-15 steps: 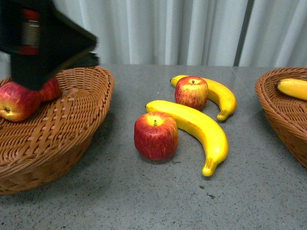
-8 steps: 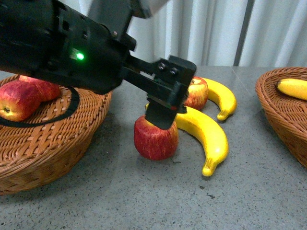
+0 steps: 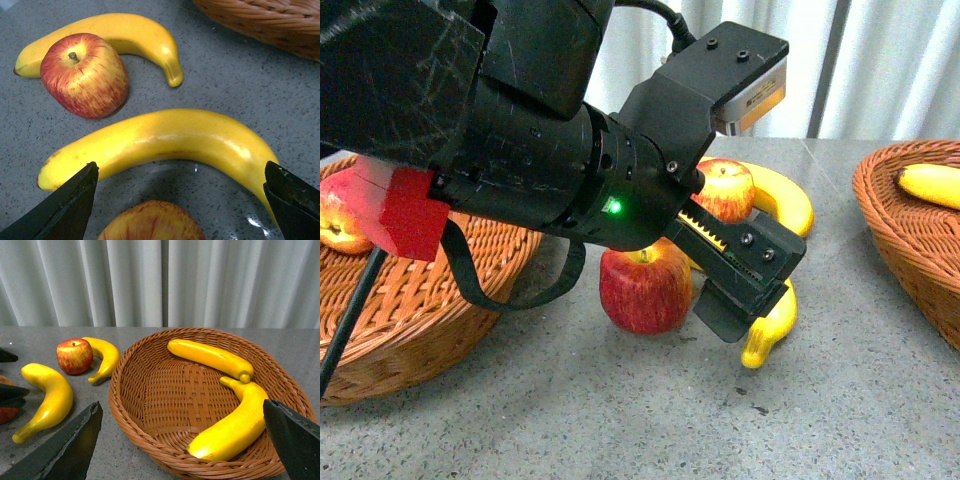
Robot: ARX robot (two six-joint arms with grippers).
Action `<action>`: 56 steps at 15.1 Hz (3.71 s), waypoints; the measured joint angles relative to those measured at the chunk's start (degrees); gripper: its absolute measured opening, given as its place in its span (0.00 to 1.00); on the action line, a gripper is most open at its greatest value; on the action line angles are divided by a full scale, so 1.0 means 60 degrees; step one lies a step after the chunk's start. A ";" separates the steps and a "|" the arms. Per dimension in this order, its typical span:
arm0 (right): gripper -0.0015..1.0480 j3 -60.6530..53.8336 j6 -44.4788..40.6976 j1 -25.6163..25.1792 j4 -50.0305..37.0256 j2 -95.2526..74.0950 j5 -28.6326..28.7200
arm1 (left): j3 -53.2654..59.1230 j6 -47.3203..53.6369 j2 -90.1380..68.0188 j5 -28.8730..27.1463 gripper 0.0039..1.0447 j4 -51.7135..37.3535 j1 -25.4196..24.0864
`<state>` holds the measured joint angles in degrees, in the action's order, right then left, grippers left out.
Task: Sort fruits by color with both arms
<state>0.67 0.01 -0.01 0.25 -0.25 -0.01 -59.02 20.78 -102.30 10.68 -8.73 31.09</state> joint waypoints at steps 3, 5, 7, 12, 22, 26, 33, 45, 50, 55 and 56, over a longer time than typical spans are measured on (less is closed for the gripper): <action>0.94 0.0000 0.0000 0.0000 0.0000 0.0000 0.0000 | -0.0058 0.0109 -0.0306 -0.0288 0.94 -0.0033 -0.0157; 0.94 0.0000 0.0000 0.0000 0.0004 0.0000 0.0000 | -0.0077 0.0062 -0.0368 -0.0448 0.94 0.0204 -0.0266; 0.94 0.0000 0.0000 0.0000 0.0000 0.0000 0.0000 | -0.0135 0.0025 -0.0568 -0.0484 0.91 0.0535 -0.0353; 0.94 0.0000 0.0000 0.0000 0.0004 0.0000 0.0000 | -0.0240 -0.0291 -0.0576 -0.0310 0.63 0.0994 -0.0404; 0.94 0.0000 0.0000 0.0000 0.0000 0.0000 0.0000 | 0.0463 -0.4171 0.2259 -0.3064 0.62 0.1577 -0.3016; 0.94 0.0000 0.0000 0.0000 0.0000 0.0000 0.0000 | 0.1297 -0.4911 0.2200 -0.3326 0.62 0.1599 -0.3461; 0.94 0.0000 0.0000 0.0000 0.0000 0.0000 0.0000 | 0.1362 -0.5144 0.3508 -0.3180 0.93 0.1851 -0.2954; 0.94 0.0000 0.0000 0.0000 0.0000 0.0000 0.0000 | -0.3803 -0.1836 -0.1271 -0.0594 0.94 0.1297 -0.0856; 0.94 0.0000 0.0000 0.0000 0.0000 0.0000 0.0000 | -0.5380 -0.1406 -0.3311 -0.0208 0.94 0.1592 -0.0801; 0.94 0.0000 0.0000 0.0000 0.0004 0.0000 0.0000 | -0.6535 -0.1118 -0.4153 0.0120 0.94 0.1818 -0.0834; 0.94 0.0000 0.0000 0.0000 0.0000 0.0000 0.0000 | -0.6699 -0.1111 -0.4342 0.0015 0.94 0.1909 -0.0834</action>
<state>0.67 0.01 -0.01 0.25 -0.25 -0.01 -99.22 14.11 -128.35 10.76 2.72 26.09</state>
